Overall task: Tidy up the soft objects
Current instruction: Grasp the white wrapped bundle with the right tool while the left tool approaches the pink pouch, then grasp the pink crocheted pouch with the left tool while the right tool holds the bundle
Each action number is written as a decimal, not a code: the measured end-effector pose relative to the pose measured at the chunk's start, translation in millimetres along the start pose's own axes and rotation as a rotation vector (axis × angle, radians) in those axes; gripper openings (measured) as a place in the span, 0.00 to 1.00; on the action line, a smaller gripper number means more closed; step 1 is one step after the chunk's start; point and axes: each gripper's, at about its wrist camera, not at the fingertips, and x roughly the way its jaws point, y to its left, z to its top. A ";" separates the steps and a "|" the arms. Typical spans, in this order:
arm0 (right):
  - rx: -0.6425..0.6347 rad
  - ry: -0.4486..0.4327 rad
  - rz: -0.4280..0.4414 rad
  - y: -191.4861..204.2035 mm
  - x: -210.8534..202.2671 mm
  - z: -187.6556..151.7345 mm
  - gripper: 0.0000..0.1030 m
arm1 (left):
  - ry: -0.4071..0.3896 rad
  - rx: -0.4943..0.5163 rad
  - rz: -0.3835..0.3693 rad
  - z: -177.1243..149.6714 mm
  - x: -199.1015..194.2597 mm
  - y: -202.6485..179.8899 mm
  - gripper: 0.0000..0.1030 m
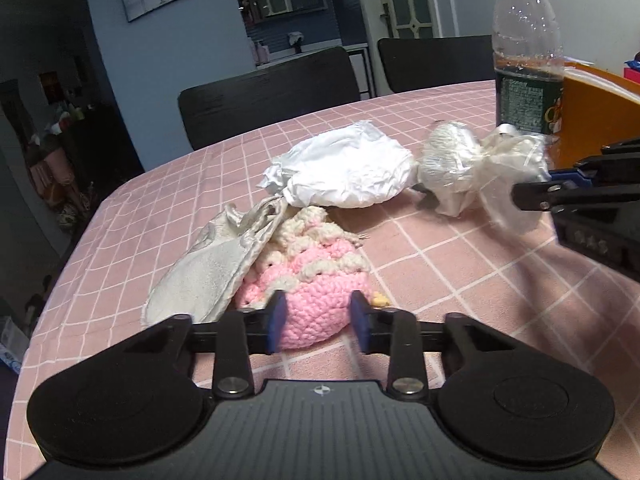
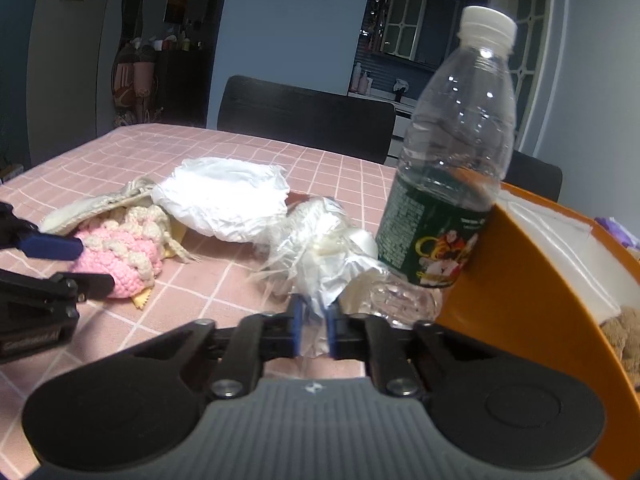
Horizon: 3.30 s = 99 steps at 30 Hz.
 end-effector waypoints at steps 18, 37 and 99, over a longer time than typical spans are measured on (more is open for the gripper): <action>0.057 0.041 0.146 -11.9 -68.1 -29.7 0.08 | -0.007 -0.057 -0.086 -13.5 -53.9 -21.2 0.00; -0.070 0.140 0.241 -16.3 -28.6 16.1 0.60 | 0.002 -0.017 -0.057 5.6 -50.2 -10.1 0.40; 0.074 0.251 0.278 -39.8 -69.3 -20.4 0.44 | 0.040 -0.089 -0.206 -21.4 -107.0 -39.4 0.72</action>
